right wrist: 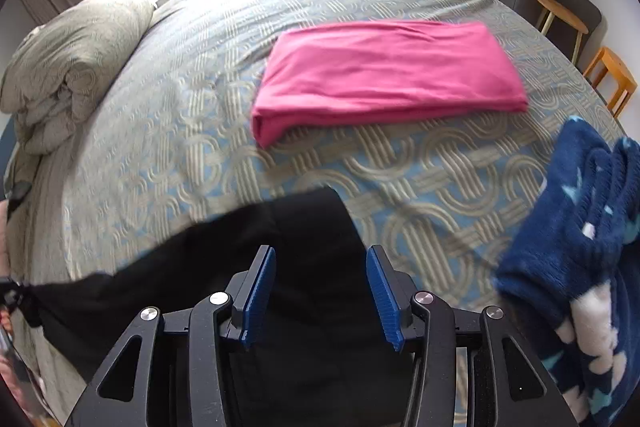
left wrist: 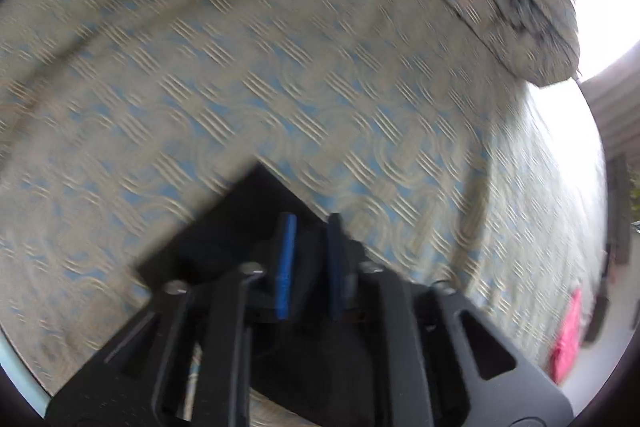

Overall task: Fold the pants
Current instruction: 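Open both grippers to release the folded trousers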

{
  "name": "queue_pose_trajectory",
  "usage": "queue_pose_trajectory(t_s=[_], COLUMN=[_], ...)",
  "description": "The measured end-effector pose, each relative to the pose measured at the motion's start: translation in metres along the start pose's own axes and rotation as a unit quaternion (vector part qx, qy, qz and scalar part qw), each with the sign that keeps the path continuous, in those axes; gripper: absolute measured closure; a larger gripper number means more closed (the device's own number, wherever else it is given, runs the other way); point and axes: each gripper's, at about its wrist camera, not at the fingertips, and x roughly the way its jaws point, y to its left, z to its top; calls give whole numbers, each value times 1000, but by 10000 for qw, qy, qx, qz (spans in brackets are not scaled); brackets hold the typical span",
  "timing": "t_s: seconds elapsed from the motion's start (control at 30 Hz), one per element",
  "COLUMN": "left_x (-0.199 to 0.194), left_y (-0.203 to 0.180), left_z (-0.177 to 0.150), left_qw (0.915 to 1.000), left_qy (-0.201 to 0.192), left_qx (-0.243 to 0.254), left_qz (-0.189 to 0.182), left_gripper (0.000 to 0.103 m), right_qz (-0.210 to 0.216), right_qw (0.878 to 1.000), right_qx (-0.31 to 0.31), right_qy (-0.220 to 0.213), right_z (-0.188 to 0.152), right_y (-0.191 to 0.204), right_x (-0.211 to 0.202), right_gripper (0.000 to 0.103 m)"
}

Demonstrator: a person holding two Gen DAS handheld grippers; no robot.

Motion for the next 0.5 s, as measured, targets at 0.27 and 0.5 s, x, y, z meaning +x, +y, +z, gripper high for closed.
queue_pose_trajectory(t_s=[0.27,0.5], left_x=[-31,-10], left_y=[55,85], left_z=[-14,-61], left_qw=[9993,9986], left_qy=[-353,-31], left_qx=[131,424], left_qz=[-7,-323], left_gripper=[57,44], right_qz=[-123,-122], right_qw=[9999,9998], right_qx=[51,142], right_qy=[41,49], right_z=[-47,-78], right_y=[-25,-22], right_x=[-9,-13], right_gripper=[53,49])
